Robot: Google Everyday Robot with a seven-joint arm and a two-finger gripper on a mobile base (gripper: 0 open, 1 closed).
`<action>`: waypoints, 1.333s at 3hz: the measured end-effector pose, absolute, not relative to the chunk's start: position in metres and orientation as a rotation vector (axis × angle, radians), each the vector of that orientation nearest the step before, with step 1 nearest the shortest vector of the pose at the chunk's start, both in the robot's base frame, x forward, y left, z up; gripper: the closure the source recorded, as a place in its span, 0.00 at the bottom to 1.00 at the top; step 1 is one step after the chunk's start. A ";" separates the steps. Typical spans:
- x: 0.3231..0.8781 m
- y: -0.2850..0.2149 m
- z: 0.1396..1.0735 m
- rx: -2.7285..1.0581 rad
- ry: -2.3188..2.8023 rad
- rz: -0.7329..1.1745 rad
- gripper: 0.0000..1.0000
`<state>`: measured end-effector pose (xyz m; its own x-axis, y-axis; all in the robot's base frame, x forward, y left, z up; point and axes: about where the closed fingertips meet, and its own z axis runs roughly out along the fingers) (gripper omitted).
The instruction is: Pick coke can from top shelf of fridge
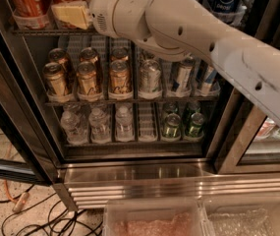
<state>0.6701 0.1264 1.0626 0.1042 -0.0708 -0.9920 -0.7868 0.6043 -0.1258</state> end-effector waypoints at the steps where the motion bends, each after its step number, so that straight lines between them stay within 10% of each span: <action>1: 0.678 0.131 1.063 -0.749 1.377 0.640 0.29; 3: 0.678 0.137 1.061 -0.758 1.384 0.643 0.28; 4: 0.677 0.139 1.062 -0.761 1.385 0.645 0.47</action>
Offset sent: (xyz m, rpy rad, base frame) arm 0.0138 0.0029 -0.0016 0.0656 0.0138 -0.0257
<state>0.6774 0.1387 1.0620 0.0898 -0.0361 -0.9953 -0.7852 0.6122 -0.0930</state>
